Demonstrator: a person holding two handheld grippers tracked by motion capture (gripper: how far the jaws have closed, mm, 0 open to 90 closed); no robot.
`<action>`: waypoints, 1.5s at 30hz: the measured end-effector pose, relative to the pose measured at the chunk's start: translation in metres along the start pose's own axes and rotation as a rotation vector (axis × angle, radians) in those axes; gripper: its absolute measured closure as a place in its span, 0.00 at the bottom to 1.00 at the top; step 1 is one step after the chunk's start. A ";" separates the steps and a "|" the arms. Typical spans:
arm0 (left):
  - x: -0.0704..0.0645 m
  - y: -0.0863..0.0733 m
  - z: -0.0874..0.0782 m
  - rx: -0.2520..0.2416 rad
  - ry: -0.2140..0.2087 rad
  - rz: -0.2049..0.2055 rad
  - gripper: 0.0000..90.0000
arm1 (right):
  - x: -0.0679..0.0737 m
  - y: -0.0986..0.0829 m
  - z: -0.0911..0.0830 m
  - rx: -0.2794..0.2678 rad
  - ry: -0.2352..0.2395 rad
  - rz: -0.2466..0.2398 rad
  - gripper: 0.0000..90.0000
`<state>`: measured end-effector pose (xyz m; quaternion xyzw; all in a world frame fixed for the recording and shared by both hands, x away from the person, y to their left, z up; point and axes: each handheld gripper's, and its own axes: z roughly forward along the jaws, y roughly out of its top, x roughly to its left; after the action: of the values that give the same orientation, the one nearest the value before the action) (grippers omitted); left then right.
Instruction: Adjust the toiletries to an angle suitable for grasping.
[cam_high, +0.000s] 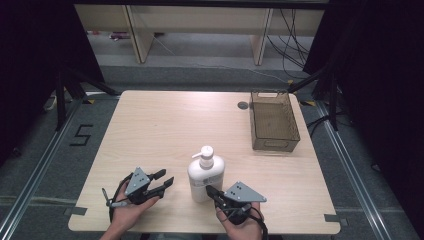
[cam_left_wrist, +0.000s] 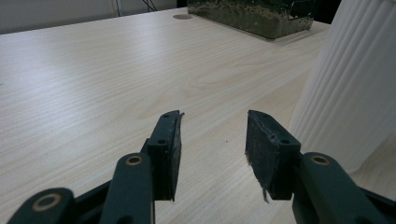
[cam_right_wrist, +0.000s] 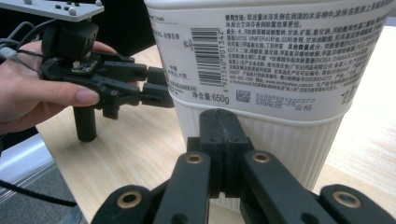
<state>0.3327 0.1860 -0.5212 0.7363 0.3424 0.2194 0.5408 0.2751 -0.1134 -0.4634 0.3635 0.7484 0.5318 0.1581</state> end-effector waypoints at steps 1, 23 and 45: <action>0.000 0.000 0.000 -0.001 0.000 -0.001 0.61 | 0.002 0.000 0.003 -0.003 0.011 0.016 1.00; 0.001 0.000 -0.001 0.001 0.002 -0.004 0.61 | 0.020 0.016 -0.018 -0.122 -0.099 0.022 0.81; 0.001 0.002 0.005 0.006 0.011 -0.015 0.61 | 0.024 0.077 -0.005 -0.263 -0.244 -0.029 0.50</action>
<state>0.3374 0.1828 -0.5211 0.7342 0.3512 0.2184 0.5384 0.2839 -0.0865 -0.3874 0.3905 0.6529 0.5746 0.3016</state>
